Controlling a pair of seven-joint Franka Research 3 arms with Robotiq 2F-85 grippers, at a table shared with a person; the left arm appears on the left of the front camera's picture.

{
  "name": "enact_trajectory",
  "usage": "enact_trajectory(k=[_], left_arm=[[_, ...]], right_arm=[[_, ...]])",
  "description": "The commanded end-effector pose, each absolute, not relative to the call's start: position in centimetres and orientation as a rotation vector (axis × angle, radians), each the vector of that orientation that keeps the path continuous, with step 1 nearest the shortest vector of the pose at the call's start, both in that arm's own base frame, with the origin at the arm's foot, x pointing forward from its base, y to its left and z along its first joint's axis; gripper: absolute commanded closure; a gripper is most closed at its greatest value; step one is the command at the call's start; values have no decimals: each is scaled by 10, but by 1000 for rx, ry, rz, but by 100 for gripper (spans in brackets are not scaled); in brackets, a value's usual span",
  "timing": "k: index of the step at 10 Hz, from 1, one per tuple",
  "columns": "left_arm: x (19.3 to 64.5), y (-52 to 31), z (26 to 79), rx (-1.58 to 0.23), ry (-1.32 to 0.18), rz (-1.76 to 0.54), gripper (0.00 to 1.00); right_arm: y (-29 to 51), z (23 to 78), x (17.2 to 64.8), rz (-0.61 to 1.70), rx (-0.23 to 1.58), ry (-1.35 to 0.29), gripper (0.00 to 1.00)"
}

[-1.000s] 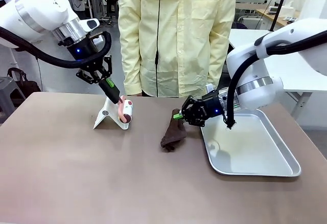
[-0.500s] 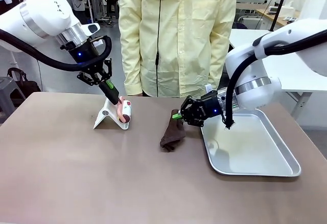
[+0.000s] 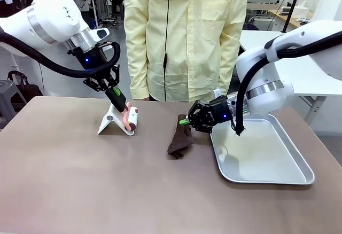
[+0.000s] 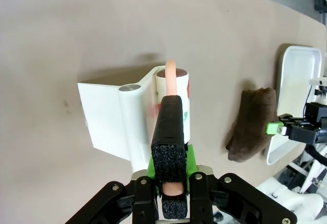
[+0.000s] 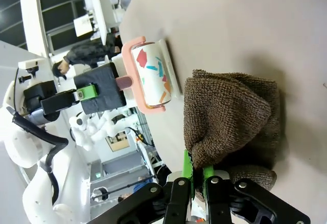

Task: Clean the surface of the table.
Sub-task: Return the Lint Roller and towel to their original positions.

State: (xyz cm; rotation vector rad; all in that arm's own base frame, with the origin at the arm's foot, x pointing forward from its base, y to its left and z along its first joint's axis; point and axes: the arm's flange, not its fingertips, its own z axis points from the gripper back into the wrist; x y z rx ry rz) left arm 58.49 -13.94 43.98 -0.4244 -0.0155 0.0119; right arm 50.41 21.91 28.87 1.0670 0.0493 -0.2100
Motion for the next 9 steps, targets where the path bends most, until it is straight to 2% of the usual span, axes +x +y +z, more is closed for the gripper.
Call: enact_trajectory(k=[1,7,8,9], left_arm=[[587,-139,441,-388,-17,-39,78],[590,-139,436,-376,-2,4,78],[590,-136,437,-385,0,16,26],[589,-132,439,-387,-6,30,20]], right_arm=[[222,289,512,-235,1097,63,92],[221,287,512,-225,1103,68,92],[221,286,512,-218,1110,77,66],[221,286,512,-219,1115,78,41]])
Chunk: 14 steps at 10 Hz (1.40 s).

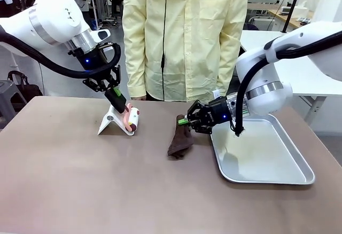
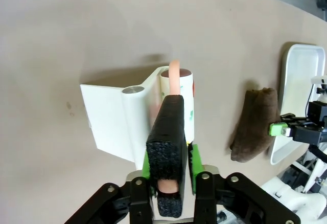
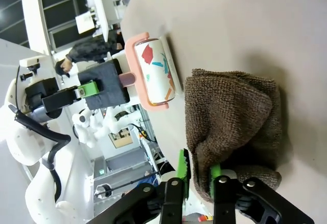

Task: Clean the surface of the table.
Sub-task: Return the Lint Roller and towel to their original positions.

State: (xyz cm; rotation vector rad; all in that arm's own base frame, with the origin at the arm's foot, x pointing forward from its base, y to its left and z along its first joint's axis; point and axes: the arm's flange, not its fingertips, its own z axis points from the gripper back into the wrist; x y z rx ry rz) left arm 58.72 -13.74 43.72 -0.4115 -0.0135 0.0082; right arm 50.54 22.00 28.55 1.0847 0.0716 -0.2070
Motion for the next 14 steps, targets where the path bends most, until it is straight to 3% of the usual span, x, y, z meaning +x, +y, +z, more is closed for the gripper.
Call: enact_trajectory(k=[1,2,4,5,7,11,14], left_arm=[[587,-127,442,-386,-20,39,0],[586,-123,443,-391,-26,49,0],[584,-117,446,-402,-39,65,0],[583,-113,448,-403,-43,74,0],[575,-104,458,-415,-70,86,0],[536,-91,485,-477,-134,75,0],[470,-49,518,-669,-233,-4,0]], right_arm=[[221,286,512,-223,1114,85,13],[221,285,512,-224,1116,88,0],[222,284,514,-225,1116,97,0],[222,285,514,-221,1116,94,5],[229,293,513,-202,1045,100,0],[276,345,515,-161,550,63,0],[269,389,497,-255,250,-13,0]])
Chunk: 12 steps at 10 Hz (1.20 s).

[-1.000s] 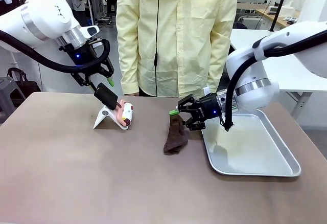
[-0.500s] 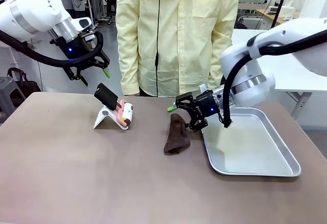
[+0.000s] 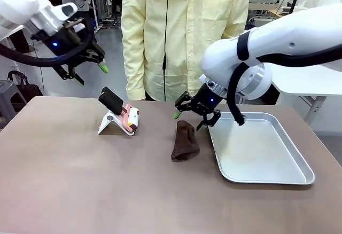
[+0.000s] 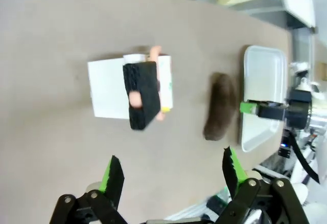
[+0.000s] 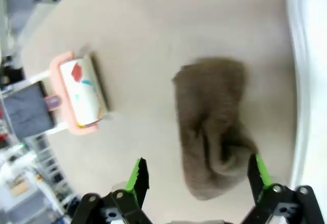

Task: Clean the surface of the table.
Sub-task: Return the Lint Roller and towel to their original positions.

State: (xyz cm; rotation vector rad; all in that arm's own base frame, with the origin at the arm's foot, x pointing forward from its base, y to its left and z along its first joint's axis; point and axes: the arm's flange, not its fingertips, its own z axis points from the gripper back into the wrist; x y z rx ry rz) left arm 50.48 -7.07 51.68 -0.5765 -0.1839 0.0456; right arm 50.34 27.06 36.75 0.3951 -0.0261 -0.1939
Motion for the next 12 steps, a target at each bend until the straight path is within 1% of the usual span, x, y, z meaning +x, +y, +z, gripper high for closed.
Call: enact_trajectory(k=[1,2,3,4,5,6,7,8,10,11,12], left_arm=[[441,-33,529,-756,-289,-52,0],[414,-20,534,-823,-333,-79,0],[394,-7,532,-875,-379,-60,0],[380,21,519,-889,-444,-14,0],[368,50,501,-948,-470,-17,0],[361,74,490,-995,-492,-64,0],[362,90,481,-1018,-478,-141,0],[376,112,465,-1018,-470,-94,0],[393,141,437,-1203,-507,-260,0],[399,150,427,-1258,-537,-236,0],[403,156,417,-1315,-568,-204,0]], right_arm=[[262,401,480,-258,278,-49,0],[248,411,460,-266,387,-76,0],[227,414,440,-277,504,-57,0],[191,415,417,-318,599,-61,0],[156,413,394,-254,709,-18,0],[123,412,373,-236,814,-11,0],[91,413,356,-202,920,-6,0],[52,413,345,-195,1058,9,0],[-10,405,338,-144,1304,66,0],[-36,396,340,-129,1395,90,0],[-54,384,345,-130,1450,105,0]])
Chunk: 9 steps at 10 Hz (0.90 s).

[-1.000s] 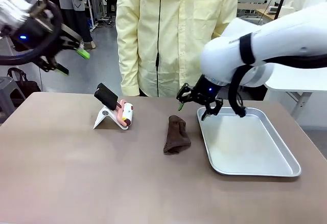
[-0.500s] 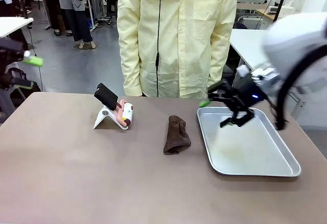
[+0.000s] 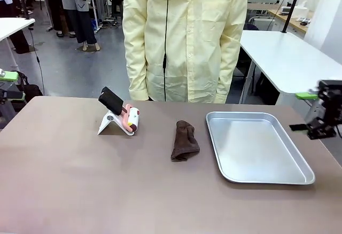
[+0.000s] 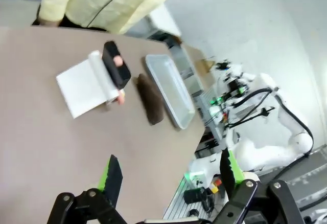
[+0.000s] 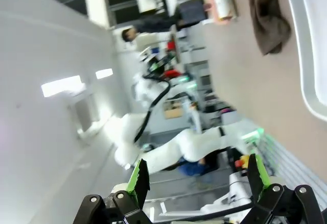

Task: Clean the surface of the table.
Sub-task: Return the Lint Roller and towel to their original positions.

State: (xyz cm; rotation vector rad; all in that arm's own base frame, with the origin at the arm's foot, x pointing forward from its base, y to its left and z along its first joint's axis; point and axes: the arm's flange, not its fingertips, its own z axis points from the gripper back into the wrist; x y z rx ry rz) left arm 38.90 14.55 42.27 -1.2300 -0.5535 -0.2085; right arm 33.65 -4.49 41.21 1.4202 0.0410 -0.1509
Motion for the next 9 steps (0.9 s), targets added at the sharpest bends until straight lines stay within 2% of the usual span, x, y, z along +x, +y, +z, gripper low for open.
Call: enact_trajectory(k=[1,2,3,9], left_arm=[[405,161,408,-1376,-627,-198,0],[406,164,404,-1408,-630,-200,0],[397,154,413,-1302,-588,-196,0],[397,154,413,-1302,-588,-196,0]], right_arm=[[-65,372,349,-130,1496,80,0],[-63,367,353,-150,1504,21,0],[-60,392,332,-156,1487,62,0],[-60,392,332,-156,1487,62,0]])
